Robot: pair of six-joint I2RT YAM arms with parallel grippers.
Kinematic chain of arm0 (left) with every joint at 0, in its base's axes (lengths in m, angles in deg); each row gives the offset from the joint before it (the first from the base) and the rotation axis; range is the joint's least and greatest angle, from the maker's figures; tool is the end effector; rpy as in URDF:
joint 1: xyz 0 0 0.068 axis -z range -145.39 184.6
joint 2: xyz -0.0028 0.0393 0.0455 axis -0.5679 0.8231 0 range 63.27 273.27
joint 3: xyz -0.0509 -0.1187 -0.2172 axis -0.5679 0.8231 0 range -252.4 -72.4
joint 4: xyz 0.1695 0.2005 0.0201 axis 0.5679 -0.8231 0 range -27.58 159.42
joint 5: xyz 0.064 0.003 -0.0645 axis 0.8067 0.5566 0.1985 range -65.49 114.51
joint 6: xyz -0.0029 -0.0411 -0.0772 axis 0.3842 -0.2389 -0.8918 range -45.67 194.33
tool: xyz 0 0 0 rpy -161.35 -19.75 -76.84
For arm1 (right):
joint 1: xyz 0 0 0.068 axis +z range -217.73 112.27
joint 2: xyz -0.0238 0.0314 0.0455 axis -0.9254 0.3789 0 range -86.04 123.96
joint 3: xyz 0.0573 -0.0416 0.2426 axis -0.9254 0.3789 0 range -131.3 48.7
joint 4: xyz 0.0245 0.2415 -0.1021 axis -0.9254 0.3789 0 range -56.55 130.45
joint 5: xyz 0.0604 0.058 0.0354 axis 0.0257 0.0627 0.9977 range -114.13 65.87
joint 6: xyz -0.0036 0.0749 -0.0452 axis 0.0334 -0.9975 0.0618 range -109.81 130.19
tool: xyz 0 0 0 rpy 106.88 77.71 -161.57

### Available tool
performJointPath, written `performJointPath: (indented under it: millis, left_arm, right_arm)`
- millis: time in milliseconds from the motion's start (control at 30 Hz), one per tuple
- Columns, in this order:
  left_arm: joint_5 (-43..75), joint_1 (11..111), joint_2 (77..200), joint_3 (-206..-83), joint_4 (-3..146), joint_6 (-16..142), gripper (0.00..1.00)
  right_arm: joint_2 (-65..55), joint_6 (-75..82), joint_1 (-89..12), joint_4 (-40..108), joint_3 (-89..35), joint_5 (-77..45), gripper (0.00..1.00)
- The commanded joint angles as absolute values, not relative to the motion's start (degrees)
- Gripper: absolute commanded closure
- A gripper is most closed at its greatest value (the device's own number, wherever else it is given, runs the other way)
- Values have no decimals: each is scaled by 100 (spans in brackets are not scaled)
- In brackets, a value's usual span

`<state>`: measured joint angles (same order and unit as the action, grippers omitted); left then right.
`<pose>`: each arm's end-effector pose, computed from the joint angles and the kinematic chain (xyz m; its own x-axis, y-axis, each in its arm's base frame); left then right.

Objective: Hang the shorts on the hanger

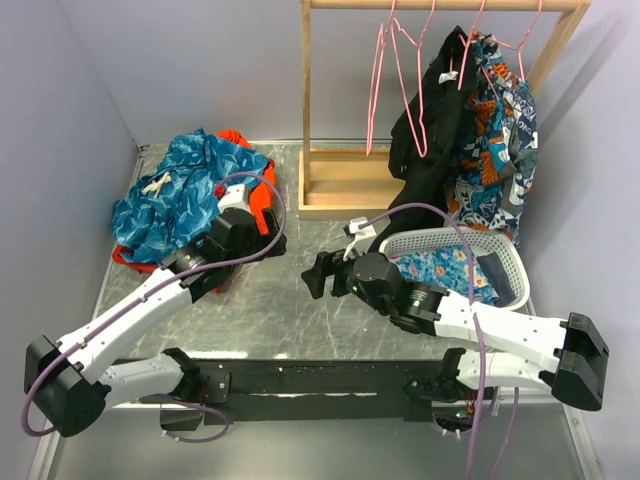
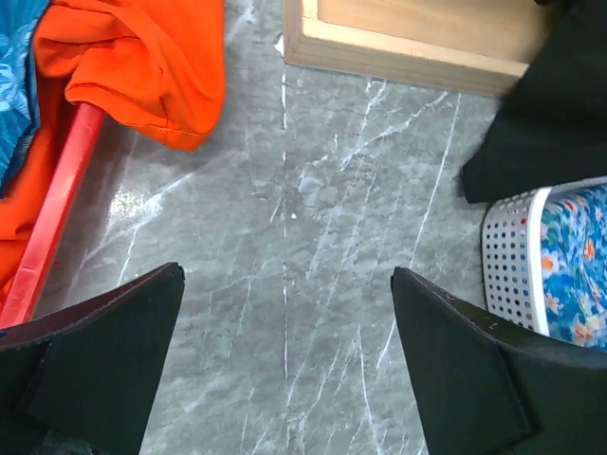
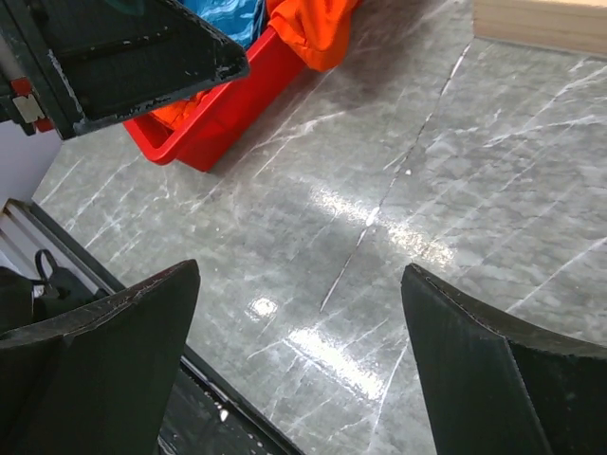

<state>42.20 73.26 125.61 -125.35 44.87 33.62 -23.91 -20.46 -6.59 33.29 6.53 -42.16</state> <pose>0.2359 -0.1585 0.2652 -0.5903 -0.3235 -0.7395 0.0175 0.9108 -0.4125 0.1649 0.2495 0.2505 -0.4935 0.1087 -0.8629 -0.5123 0.7654 0.3894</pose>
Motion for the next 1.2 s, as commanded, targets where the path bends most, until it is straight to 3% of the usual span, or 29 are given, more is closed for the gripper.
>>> performJointPath:
  millis: [0, 100, 233, 333, 400, 500, 633, 867, 1000, 1167]
  left_arm:
    - [4595, 7336, 12549, -12864, 4508, 3249, 4]
    - [5093, 7336, 12811, -13189, 4316, 3109, 4]
    - [5868, 7022, 13620, -14661, 2983, 2511, 4]
    - [5006, 5972, 14183, -15279, 3048, 2572, 1]
    - [4580, 5379, 14655, -15613, 3434, 2607, 5]
    - [4148, 4692, 15515, -16210, 4085, 2870, 16]
    - [3971, 4190, 16678, -16986, 4533, 3239, 41]
    - [3445, 3874, 18365, -17733, 5351, 3600, 53]
    - [3251, 3812, 18658, -17804, 5597, 3557, 62]
    - [3224, 3786, 18421, -17664, 5843, 3574, 87]
  right_arm:
    - [-2574, -2066, -665, 3301, 678, -4523, 6]
    - [-2627, -2057, -665, 3301, 713, -4497, 5]
    - [-2601, -2057, -665, 3301, 722, -4496, 5]
    - [-2610, -2066, -674, 3433, 722, -4488, 5]
    - [-2618, -2066, -665, 3451, 704, -4453, 5]
    - [-2618, -2083, -674, 3477, 678, -4356, 5]
    - [-2671, -2084, -665, 3573, 652, -4259, 5]
    - [-2575, -2013, -674, 3653, 582, -4250, 5]
    - [-2504, -1969, -665, 3706, 502, -4215, 5]
    - [-2522, -1987, -665, 3679, 546, -4250, 5]
